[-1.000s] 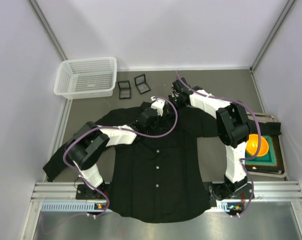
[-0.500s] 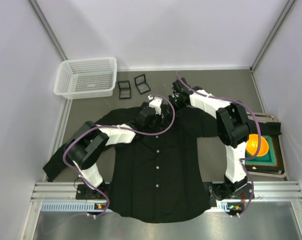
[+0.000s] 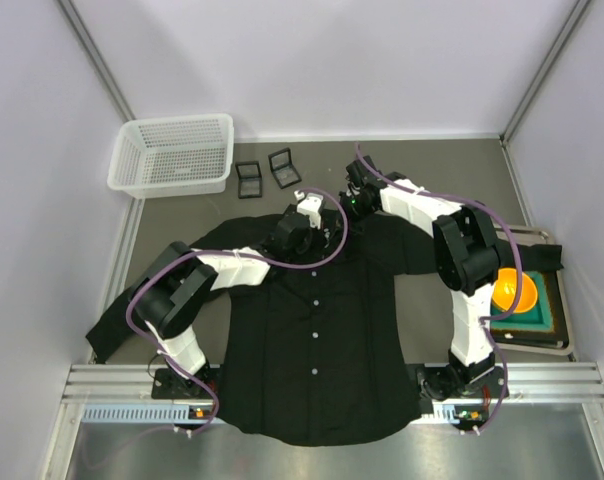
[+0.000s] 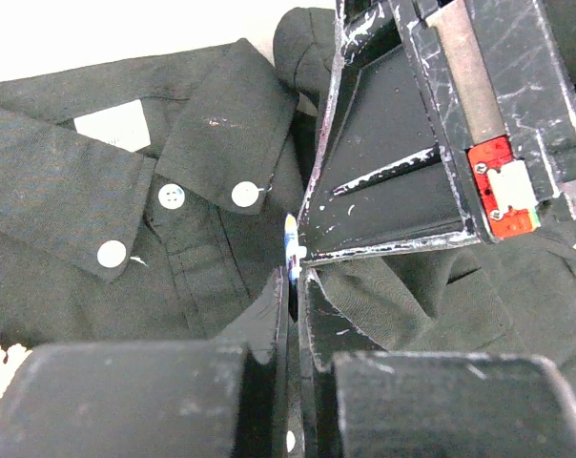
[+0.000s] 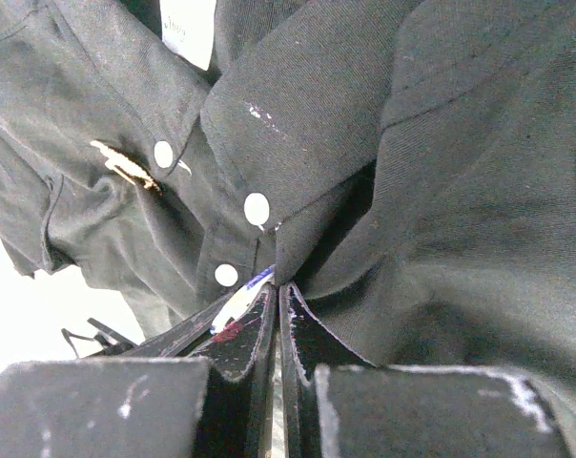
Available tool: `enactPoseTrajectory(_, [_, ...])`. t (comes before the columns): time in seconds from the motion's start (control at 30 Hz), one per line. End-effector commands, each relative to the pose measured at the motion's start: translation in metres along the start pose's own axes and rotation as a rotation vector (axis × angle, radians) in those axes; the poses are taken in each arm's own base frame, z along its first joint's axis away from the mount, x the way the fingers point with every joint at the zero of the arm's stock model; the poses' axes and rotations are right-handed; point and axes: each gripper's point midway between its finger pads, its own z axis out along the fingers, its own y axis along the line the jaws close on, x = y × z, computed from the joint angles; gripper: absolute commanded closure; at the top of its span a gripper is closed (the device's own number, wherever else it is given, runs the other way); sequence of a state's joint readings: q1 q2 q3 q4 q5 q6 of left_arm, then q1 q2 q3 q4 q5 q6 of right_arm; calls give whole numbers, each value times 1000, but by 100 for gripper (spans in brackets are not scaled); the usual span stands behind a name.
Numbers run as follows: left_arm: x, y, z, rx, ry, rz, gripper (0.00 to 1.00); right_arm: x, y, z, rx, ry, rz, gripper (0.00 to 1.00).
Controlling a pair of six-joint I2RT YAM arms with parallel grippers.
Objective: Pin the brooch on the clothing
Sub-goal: Pin the brooch to the clothes.
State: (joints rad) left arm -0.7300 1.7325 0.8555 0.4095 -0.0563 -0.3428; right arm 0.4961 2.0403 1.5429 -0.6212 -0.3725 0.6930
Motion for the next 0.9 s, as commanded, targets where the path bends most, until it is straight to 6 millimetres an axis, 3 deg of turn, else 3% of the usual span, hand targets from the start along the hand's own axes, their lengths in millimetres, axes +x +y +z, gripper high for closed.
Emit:
enactPoseTrajectory(0.0, [-74, -86, -19, 349, -213, -39, 100, -17, 30, 2, -90, -58, -23, 100])
enactPoseTrajectory(0.2, [-76, -83, -22, 347, -209, -64, 100, -23, 24, -1, -68, -91, -19, 100])
enactPoseTrajectory(0.47, [-71, -65, -21, 309, -152, -108, 100, -32, 24, -6, -68, -143, 8, 100])
enactPoseTrajectory(0.87, [-73, -73, -28, 362, -156, -168, 100, -26, 31, -7, -116, -132, 70, 100])
